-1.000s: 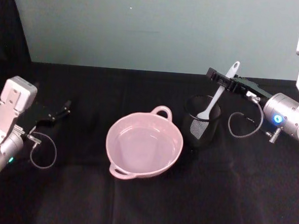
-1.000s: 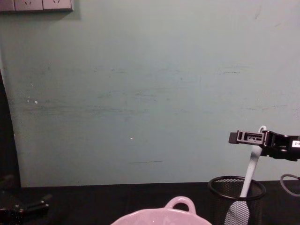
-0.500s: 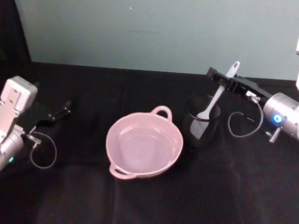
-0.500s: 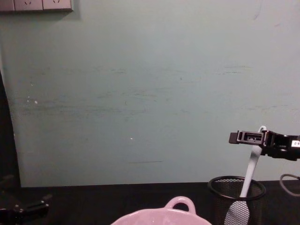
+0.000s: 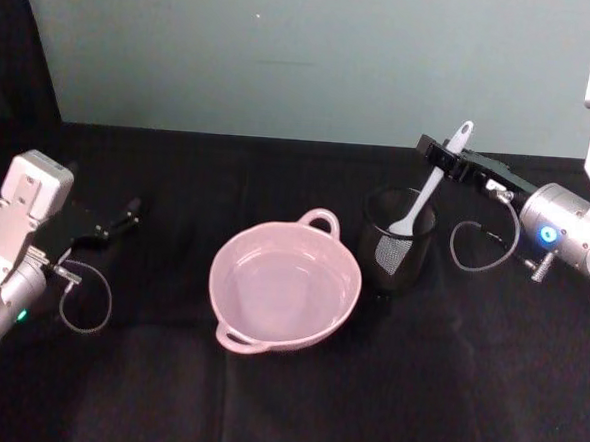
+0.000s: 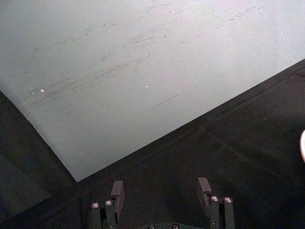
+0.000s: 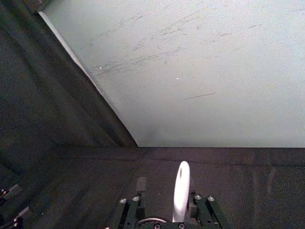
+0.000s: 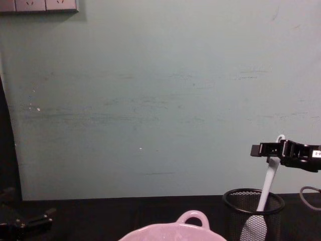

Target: Use the one hand to pick up the spoon and stir the clear water in the bowl.

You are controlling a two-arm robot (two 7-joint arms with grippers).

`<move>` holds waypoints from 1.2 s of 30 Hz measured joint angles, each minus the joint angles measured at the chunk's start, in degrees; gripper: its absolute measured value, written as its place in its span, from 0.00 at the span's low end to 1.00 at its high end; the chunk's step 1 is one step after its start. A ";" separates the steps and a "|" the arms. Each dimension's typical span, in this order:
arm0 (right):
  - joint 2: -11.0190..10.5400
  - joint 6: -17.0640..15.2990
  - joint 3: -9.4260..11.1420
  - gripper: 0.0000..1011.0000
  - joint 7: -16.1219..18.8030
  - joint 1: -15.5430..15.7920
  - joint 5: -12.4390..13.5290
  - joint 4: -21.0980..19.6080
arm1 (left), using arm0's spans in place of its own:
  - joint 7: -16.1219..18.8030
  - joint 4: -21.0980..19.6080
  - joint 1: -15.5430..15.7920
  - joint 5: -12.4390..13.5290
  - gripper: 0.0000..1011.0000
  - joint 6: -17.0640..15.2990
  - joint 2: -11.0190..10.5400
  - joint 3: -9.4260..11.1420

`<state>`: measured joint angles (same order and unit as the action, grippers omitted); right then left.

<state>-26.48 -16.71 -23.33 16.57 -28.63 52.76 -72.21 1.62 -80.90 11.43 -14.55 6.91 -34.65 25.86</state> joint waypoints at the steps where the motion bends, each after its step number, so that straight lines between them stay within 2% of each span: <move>1: 0.00 0.00 0.00 0.48 0.00 0.00 0.00 0.00 | 0.00 0.00 0.00 0.00 1.00 0.00 0.00 0.00; 8: 0.00 0.00 0.01 0.28 0.00 0.03 0.02 -0.04 | 0.00 0.00 0.00 0.00 1.00 0.00 0.00 0.00; 9: 0.00 0.00 0.02 0.22 0.00 0.03 0.02 -0.04 | 0.00 0.00 0.00 0.00 1.00 0.00 0.00 0.00; 13: 0.00 -0.01 0.01 0.12 0.00 0.03 0.02 -0.04 | 0.00 0.00 0.00 0.00 1.00 0.00 0.00 0.00; 25: -0.04 0.10 -0.01 0.12 -0.02 0.06 -0.08 -0.13 | 0.00 0.00 0.00 0.00 1.00 0.00 0.00 0.00; 30: -1.43 2.87 -0.55 0.11 -0.02 1.44 -3.70 -3.66 | 0.00 0.00 0.00 0.00 1.00 0.00 0.00 0.00; 36: -2.78 3.66 -0.36 0.11 0.10 2.28 -6.17 -6.96 | 0.00 0.00 0.00 0.00 1.00 0.00 0.00 0.00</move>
<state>-29.26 -13.06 -23.69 16.67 -26.35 46.59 -79.17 1.62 -80.90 11.43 -14.55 6.91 -34.65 25.86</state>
